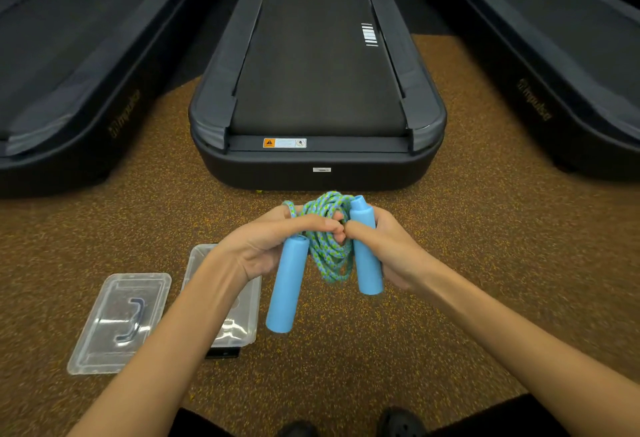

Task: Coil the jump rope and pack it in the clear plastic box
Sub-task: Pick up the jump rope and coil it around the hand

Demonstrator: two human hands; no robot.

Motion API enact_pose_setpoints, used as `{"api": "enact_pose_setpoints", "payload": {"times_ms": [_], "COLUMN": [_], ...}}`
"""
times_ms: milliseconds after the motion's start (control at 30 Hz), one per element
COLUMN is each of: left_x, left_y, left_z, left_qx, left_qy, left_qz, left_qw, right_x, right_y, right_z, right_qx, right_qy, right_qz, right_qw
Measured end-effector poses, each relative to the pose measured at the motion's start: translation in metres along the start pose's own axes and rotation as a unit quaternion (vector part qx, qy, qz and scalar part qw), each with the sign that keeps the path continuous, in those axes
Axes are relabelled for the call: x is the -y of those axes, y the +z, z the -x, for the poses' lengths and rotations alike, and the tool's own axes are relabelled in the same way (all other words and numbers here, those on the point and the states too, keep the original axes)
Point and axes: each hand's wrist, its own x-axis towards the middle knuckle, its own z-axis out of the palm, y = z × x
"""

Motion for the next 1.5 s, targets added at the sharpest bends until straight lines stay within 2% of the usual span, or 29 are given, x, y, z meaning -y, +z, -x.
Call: {"api": "enact_pose_setpoints", "payload": {"times_ms": [133, 267, 333, 467, 667, 800, 967, 1133, 1400, 1500], "left_x": [0.002, 0.000, -0.001, -0.004, 0.000, 0.000, 0.000, -0.001, -0.001, -0.001], "left_y": [0.003, 0.006, 0.008, 0.013, 0.016, 0.020, 0.019, 0.017, 0.011, 0.013], "left_z": [-0.004, -0.005, -0.003, -0.003, 0.000, 0.002, -0.001, -0.002, -0.005, -0.005], "left_qx": [-0.031, -0.058, -0.055, -0.023, 0.021, 0.062, 0.071, 0.058, -0.066, -0.075], "left_qy": [0.006, 0.018, 0.009, -0.020, -0.014, -0.033, -0.037, 0.027, 0.086, 0.088], "left_qz": [-0.008, -0.047, -0.070, -0.039, 0.027, 0.049, 0.071, -0.044, -0.167, -0.197], "left_qw": [0.999, 0.997, 0.996, 0.999, 0.999, 0.996, 0.994, 0.997, 0.980, 0.974], "right_x": [0.000, 0.005, 0.007, 0.005, 0.007, 0.005, 0.011, 0.007, 0.007, 0.011], "right_y": [-0.002, -0.006, -0.009, -0.007, -0.012, -0.017, -0.018, -0.015, -0.017, -0.019], "right_z": [-0.003, -0.002, 0.000, 0.000, 0.004, 0.006, 0.009, 0.001, -0.003, -0.003], "right_qx": [-0.044, -0.050, -0.053, -0.040, 0.067, 0.100, 0.112, 0.066, -0.042, -0.064], "right_qy": [-0.008, -0.008, -0.011, -0.005, 0.077, 0.121, 0.086, 0.031, -0.067, -0.103], "right_qz": [0.044, 0.080, 0.120, 0.146, 0.012, -0.062, -0.089, -0.004, 0.114, 0.172], "right_qw": [0.998, 0.996, 0.991, 0.989, 0.995, 0.986, 0.986, 0.997, 0.990, 0.978]}}
